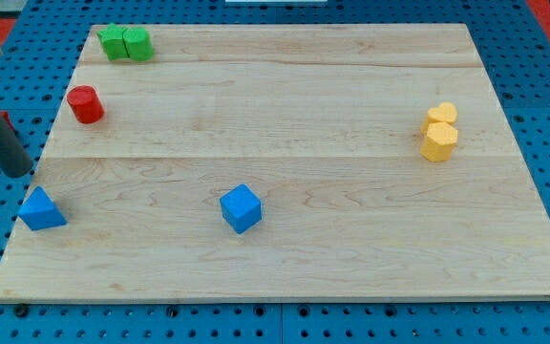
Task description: Slide the triangle into the cube
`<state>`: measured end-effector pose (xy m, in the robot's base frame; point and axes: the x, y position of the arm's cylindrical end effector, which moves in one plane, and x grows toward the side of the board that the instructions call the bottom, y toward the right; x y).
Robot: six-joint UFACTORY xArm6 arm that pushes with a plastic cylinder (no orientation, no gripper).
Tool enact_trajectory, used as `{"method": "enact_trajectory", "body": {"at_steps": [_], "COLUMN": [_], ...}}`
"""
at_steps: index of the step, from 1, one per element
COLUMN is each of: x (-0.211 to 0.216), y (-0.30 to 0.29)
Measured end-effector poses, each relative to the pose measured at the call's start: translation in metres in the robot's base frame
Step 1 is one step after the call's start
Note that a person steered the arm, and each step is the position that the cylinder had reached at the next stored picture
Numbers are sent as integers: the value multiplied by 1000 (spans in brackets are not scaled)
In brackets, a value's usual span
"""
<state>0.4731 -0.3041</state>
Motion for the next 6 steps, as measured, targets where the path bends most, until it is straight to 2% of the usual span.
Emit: {"method": "enact_trajectory", "body": {"at_steps": [2,3,4,5,6], "x": [73,72,65,79,84], "y": [29,61,121,198,209]}}
